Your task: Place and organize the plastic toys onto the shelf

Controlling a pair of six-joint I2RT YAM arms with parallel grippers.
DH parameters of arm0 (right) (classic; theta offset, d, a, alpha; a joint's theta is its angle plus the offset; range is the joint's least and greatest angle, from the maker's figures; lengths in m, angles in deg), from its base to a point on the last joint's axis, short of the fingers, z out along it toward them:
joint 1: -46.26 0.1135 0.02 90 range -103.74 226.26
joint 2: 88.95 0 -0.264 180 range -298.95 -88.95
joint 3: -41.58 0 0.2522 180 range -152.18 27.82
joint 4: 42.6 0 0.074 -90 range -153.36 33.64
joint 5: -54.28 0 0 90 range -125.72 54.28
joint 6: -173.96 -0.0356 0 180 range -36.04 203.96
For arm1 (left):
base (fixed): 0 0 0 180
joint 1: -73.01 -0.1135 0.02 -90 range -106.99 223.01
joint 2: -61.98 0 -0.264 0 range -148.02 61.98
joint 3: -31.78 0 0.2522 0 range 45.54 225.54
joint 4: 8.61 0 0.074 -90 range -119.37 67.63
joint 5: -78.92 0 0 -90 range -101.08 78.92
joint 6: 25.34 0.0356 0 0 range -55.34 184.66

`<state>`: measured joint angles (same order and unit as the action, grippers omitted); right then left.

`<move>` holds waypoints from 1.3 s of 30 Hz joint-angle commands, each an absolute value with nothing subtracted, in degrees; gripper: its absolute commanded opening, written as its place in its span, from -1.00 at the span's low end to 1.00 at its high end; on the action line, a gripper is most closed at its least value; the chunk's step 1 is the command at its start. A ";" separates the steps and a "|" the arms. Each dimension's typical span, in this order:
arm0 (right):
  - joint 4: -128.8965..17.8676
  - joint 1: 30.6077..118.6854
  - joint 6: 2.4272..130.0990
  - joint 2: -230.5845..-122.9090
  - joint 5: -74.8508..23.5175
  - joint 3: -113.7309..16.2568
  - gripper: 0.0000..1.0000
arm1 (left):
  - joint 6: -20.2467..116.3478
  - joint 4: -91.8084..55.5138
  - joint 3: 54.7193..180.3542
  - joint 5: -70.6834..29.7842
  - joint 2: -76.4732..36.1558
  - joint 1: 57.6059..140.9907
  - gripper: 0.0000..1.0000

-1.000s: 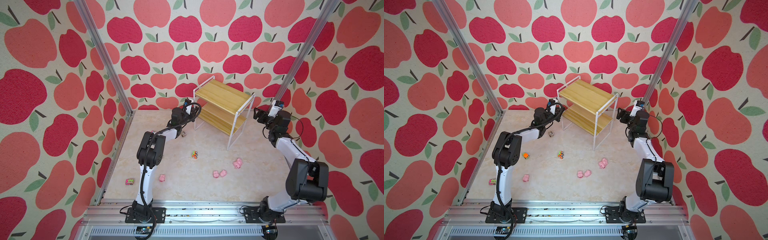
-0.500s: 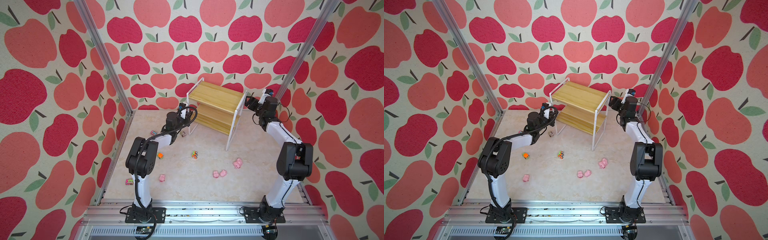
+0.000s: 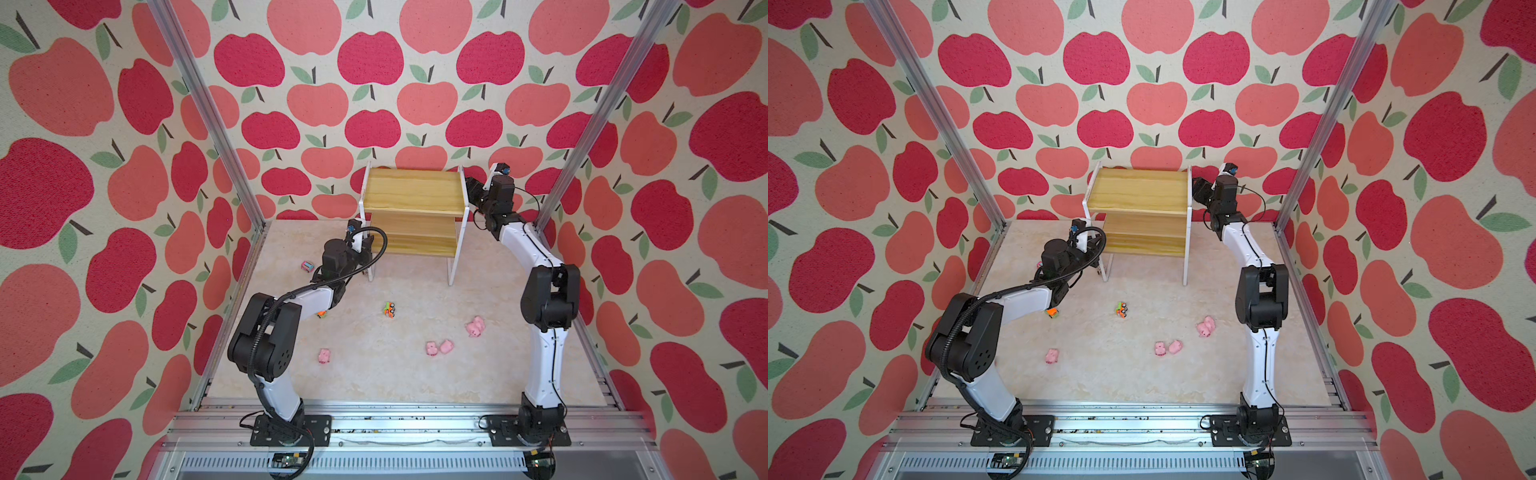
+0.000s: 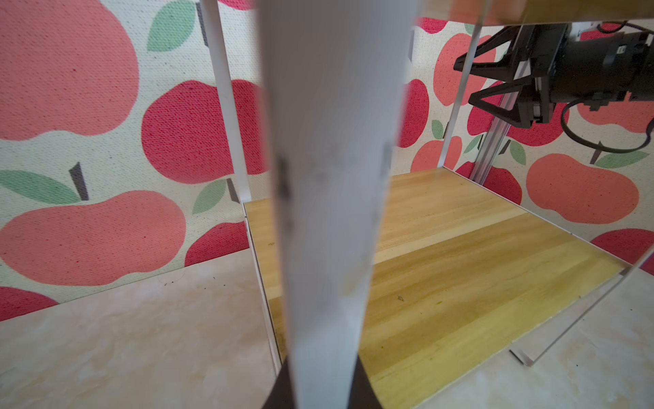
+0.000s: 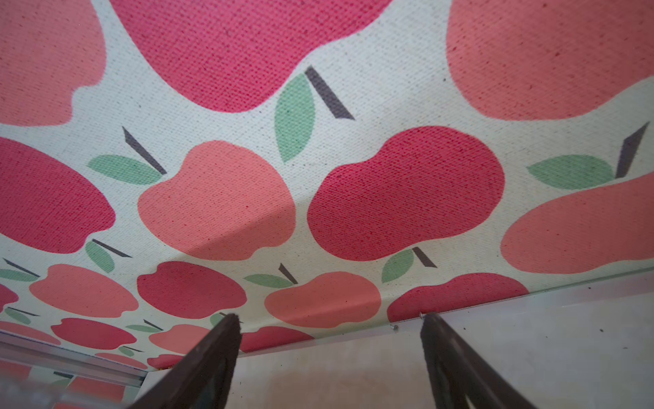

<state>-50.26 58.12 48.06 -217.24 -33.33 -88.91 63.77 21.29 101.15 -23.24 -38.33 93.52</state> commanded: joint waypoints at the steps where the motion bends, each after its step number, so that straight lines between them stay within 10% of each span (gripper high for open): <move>1: -54.41 58.74 47.76 -219.46 -29.81 -93.97 0.68 | 63.60 28.31 100.94 -22.32 -35.45 95.95 -0.69; 14: -54.60 54.48 52.43 -212.07 -28.46 -84.90 0.72 | 63.87 28.21 96.90 -17.76 -32.52 97.91 -0.52; 39: -52.77 58.25 70.69 -166.75 -40.49 -25.20 0.76 | 62.02 20.46 99.05 -16.26 -31.99 92.26 -0.37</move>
